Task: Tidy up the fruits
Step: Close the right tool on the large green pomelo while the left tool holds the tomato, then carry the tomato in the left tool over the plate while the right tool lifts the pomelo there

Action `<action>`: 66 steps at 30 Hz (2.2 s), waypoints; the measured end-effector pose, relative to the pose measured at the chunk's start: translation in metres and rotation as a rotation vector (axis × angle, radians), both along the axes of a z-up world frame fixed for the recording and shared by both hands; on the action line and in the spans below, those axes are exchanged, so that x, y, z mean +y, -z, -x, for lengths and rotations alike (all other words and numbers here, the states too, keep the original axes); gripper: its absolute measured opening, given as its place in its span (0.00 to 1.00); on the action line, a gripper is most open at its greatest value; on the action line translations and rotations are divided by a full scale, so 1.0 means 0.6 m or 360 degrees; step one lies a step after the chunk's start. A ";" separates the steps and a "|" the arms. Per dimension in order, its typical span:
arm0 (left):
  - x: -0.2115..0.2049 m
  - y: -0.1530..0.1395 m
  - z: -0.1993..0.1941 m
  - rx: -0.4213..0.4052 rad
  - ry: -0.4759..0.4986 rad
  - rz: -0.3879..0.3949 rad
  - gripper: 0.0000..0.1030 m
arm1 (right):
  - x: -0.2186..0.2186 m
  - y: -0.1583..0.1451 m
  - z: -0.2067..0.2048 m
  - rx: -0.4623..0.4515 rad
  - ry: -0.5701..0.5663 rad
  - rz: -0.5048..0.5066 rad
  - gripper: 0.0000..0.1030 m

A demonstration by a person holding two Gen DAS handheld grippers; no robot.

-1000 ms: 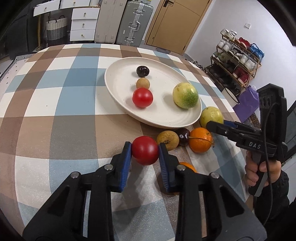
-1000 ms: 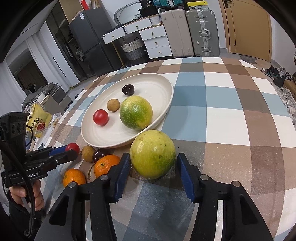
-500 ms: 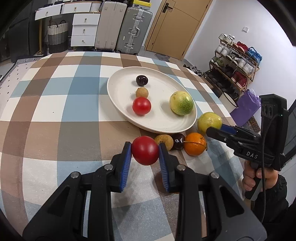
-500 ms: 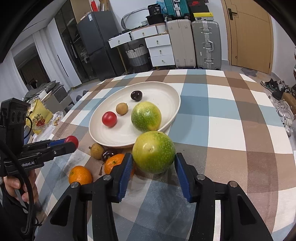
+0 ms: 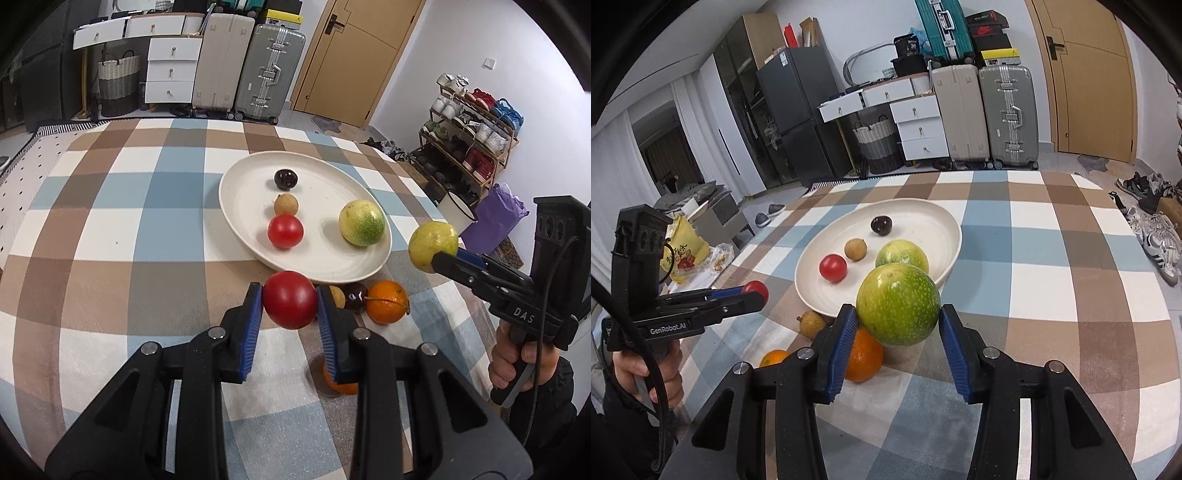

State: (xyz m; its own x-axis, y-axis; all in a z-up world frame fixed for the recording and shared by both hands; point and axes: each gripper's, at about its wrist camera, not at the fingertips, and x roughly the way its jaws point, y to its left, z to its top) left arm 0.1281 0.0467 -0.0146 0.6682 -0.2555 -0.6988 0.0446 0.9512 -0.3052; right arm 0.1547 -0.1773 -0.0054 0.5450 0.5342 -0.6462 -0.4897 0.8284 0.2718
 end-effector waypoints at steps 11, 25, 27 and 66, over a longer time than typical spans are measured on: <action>-0.008 -0.034 -0.041 -0.0072 0.0011 -0.0062 0.26 | 0.000 -0.028 -0.023 -0.0067 0.0017 -0.0079 0.45; -0.046 -0.029 -0.112 -0.0066 0.0068 -0.0101 0.26 | 0.015 -0.014 -0.078 -0.0034 0.0027 -0.0003 0.14; -0.054 -0.022 -0.121 -0.0053 0.0081 -0.0103 0.26 | 0.013 0.001 -0.086 -0.0005 0.0034 0.0010 0.14; -0.080 -0.005 -0.112 -0.0027 0.0127 -0.0137 0.26 | -0.080 0.009 0.010 0.0053 0.0195 0.0094 0.48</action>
State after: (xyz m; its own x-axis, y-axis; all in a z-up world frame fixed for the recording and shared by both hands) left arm 0.1951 -0.0015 -0.0117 0.6601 -0.2479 -0.7091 0.1260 0.9671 -0.2208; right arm 0.1485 -0.2251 -0.0108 0.5816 0.4255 -0.6933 -0.3756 0.8965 0.2351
